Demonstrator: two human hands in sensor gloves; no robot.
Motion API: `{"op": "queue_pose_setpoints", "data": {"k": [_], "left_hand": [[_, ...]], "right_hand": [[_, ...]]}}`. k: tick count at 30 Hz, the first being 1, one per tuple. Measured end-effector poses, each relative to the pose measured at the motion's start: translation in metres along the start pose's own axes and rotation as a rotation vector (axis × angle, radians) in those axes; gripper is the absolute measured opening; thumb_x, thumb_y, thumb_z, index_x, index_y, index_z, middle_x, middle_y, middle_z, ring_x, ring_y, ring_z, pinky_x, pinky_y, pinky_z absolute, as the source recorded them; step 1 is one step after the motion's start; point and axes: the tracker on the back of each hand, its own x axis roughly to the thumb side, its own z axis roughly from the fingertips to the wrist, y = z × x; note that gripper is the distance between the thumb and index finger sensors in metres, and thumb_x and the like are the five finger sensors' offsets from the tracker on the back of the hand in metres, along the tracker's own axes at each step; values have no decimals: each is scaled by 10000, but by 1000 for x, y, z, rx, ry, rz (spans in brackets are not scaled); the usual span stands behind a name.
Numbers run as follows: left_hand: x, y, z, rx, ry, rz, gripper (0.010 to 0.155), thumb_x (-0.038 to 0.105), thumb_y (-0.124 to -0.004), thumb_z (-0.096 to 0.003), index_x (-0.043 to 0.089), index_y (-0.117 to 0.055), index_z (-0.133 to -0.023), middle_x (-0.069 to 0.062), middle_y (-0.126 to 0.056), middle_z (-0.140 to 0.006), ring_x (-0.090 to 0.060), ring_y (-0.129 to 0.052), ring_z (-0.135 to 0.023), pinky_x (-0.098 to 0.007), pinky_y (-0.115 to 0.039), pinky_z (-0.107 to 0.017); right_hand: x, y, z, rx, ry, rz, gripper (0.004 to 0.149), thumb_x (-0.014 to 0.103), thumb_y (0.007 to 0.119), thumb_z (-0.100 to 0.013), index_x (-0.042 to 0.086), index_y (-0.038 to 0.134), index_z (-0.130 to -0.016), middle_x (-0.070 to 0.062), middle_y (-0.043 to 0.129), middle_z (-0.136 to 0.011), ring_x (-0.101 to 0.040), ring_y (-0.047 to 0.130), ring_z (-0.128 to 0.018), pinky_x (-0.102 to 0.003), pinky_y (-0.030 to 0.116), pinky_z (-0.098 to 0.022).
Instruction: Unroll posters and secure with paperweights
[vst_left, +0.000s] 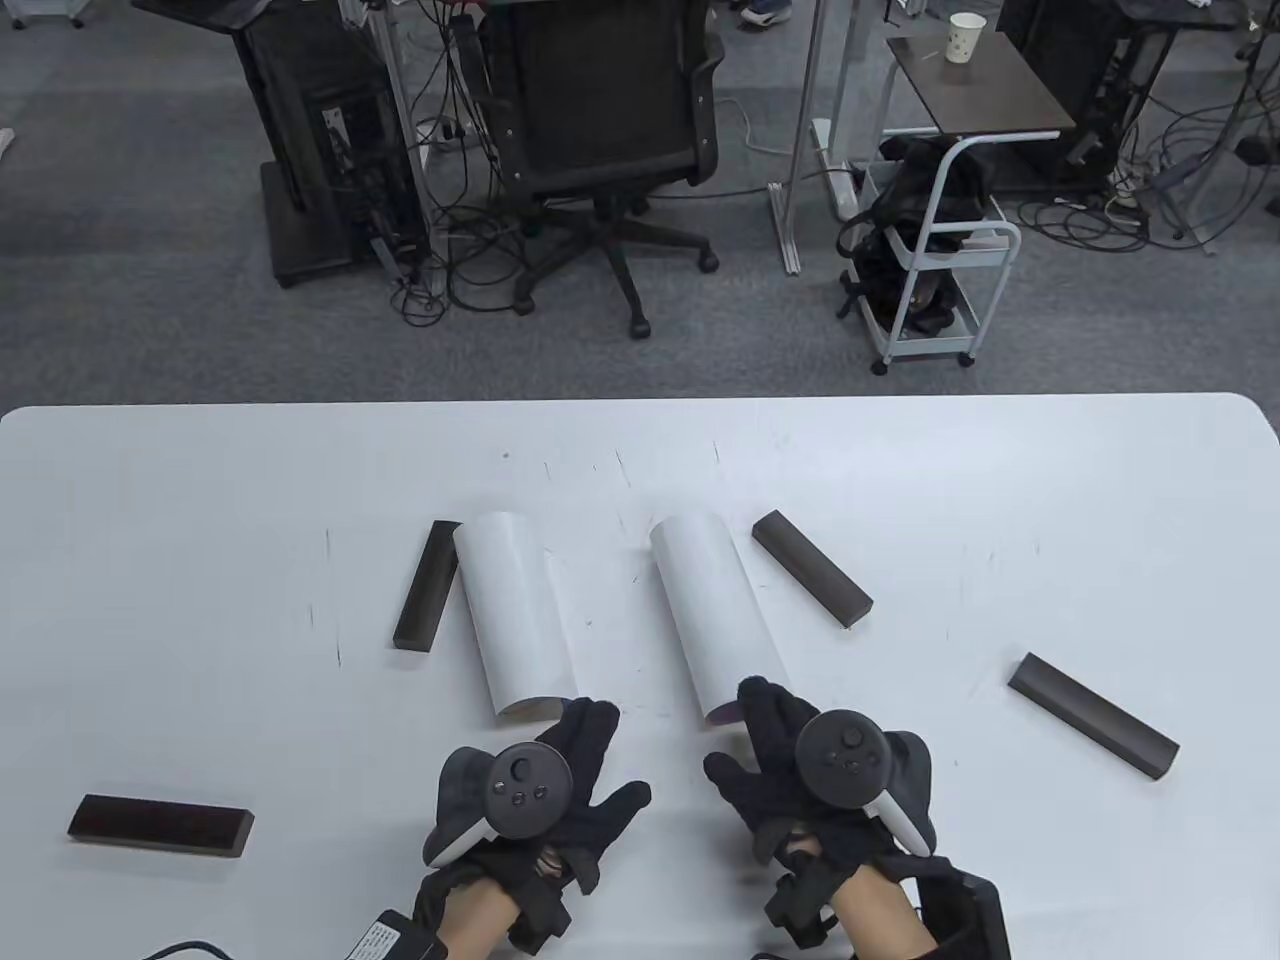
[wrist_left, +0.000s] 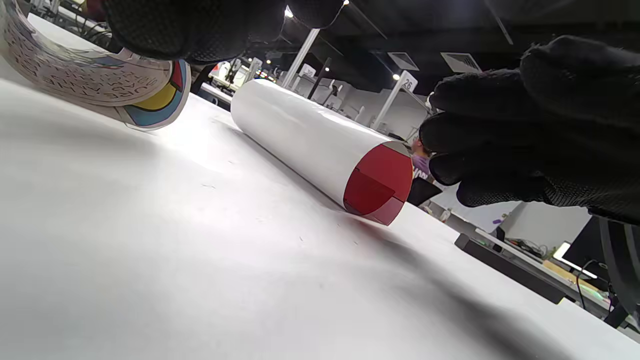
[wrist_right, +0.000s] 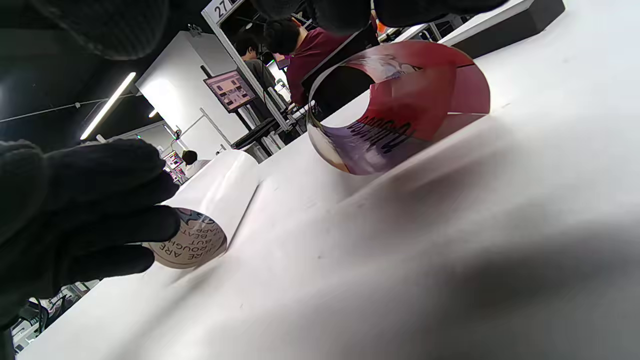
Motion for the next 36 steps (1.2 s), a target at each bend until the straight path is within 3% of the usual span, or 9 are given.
{"op": "queue_pose_setpoints", "data": {"k": [5, 11, 12, 19, 25, 31, 32, 35, 36], "left_hand": [[0, 2, 0, 9, -2, -3, 826, 649, -607, -457, 114, -439, -1063, -230, -457, -1087, -479, -637, -974, -570, -671, -652], [0, 3, 1, 19, -1, 2, 824, 648, -608, -457, 116, -440, -1062, -229, -457, -1087, -481, -636, -973, -570, -670, -652], [0, 3, 1, 20, -1, 3, 825, 648, -608, -457, 113, -440, -1063, -229, -457, -1087, -481, -636, -973, -570, -671, -651], [0, 2, 1, 14, -1, 6, 825, 647, -608, -457, 113, -441, -1062, -230, -458, -1086, -480, -638, -973, -570, -672, -650], [-1, 0, 0, 1, 3, 11, 822, 646, -608, -458, 113, -442, -1062, -230, -459, -1086, -481, -638, -972, -569, -672, -651], [0, -2, 0, -12, -1, 8, 823, 646, -608, -457, 113, -444, -1062, -231, -461, -1085, -480, -640, -972, -568, -674, -650], [0, -2, -1, -12, -2, 7, 822, 647, -608, -457, 115, -444, -1062, -230, -460, -1085, -480, -640, -972, -569, -673, -650], [0, -3, -1, -16, -3, 2, 822, 646, -608, -457, 115, -444, -1062, -229, -460, -1086, -478, -640, -973, -569, -672, -651], [1, -3, -1, -17, -4, 1, 822, 646, -608, -457, 114, -444, -1062, -229, -462, -1085, -477, -642, -972, -569, -672, -651]], "right_hand": [[0, -5, -1, -10, 9, -31, 805, 591, 685, -453, 143, 359, -1037, -211, 400, -1092, -531, 435, -956, -643, 474, -681], [6, -28, -12, -60, 63, -81, 804, 570, 709, -457, 127, 375, -1039, -226, 410, -1090, -547, 438, -949, -651, 472, -676], [9, -35, -19, -66, 83, -67, 819, 608, 714, -471, 124, 377, -1040, -232, 412, -1089, -548, 442, -948, -653, 474, -675], [25, -49, -67, -69, 206, 22, 829, 570, 723, -452, 120, 353, -1040, -231, 404, -1087, -538, 468, -938, -644, 480, -674], [24, -27, -113, 62, 384, 135, 888, 594, 720, -444, 117, 266, -1039, -229, 326, -1096, -539, 428, -948, -648, 455, -683], [0, 8, -133, 175, 549, 189, 966, 599, 734, -433, 114, 130, -1011, -218, 231, -1098, -613, 391, -939, -667, 488, -665], [-4, 13, -134, 184, 550, 168, 986, 614, 739, -437, 110, 107, -1002, -217, 228, -1096, -612, 433, -931, -662, 513, -657], [-7, 20, -131, 134, 510, 157, 966, 513, 784, -427, 89, 123, -989, -231, 335, -1074, -520, 698, -833, -586, 667, -585], [-6, 21, -130, 117, 487, 153, 957, 556, 777, -445, 83, 147, -989, -233, 392, -1058, -464, 778, -776, -538, 723, -542]]}}
